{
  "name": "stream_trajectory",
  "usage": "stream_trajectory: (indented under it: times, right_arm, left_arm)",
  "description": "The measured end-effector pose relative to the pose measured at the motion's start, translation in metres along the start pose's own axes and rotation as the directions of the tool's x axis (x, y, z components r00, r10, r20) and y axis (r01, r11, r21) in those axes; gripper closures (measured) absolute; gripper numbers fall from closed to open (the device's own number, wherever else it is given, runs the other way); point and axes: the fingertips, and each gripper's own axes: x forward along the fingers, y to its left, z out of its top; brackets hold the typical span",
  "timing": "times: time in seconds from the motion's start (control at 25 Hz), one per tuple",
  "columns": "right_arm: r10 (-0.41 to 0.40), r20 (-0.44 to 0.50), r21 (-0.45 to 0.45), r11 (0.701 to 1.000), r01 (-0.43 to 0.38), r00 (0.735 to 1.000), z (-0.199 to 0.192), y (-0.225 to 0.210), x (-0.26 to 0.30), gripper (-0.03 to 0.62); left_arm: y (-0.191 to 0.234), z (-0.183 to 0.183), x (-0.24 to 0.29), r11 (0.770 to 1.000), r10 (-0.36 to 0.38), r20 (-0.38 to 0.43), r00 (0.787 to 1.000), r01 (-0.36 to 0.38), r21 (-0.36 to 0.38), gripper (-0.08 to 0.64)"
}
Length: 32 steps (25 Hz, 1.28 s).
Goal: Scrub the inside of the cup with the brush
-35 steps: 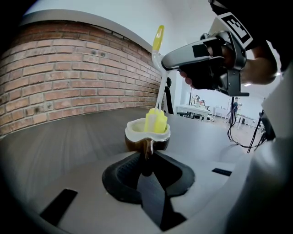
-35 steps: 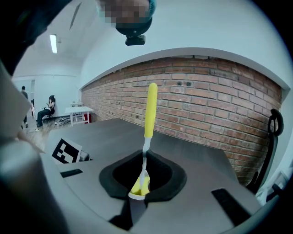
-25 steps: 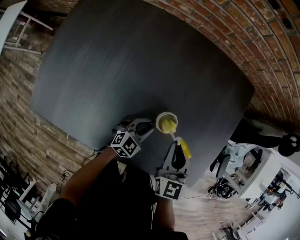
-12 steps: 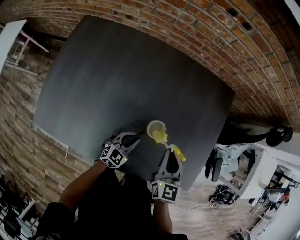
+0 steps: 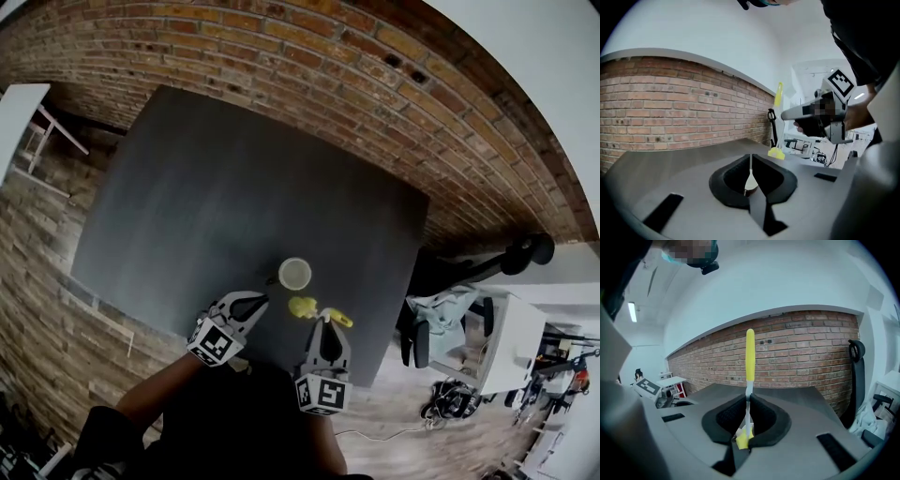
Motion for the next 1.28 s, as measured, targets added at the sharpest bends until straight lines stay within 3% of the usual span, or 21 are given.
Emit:
stream_trajectory:
  times: [0.2, 0.44, 0.92, 1.28]
  right_arm:
    - [0.002, 0.031, 0.0, 1.0, -0.002, 1.0, 0.014, 0.008, -0.02, 0.548]
    - [-0.001, 0.052, 0.009, 1.0, 0.001, 0.999, 0.016, 0.022, -0.035, 0.548]
    - [-0.023, 0.057, 0.021, 1.0, 0.022, 0.998, 0.019, 0.018, -0.035, 0.548]
    - [-0.018, 0.063, 0.013, 1.0, 0.017, 0.998, 0.023, 0.017, -0.031, 0.548]
  left_arm:
    - [-0.017, 0.045, -0.024, 0.999, -0.001, 0.069, 0.998, 0.004, -0.039, 0.515]
    - [-0.025, 0.075, -0.052, 0.998, 0.008, 0.135, 0.991, 0.0, -0.066, 0.515]
    - [-0.013, 0.104, -0.055, 0.999, 0.045, 0.188, 0.981, -0.043, -0.013, 0.515]
    - [-0.009, 0.107, -0.053, 0.998, 0.063, 0.209, 0.976, -0.06, -0.019, 0.518]
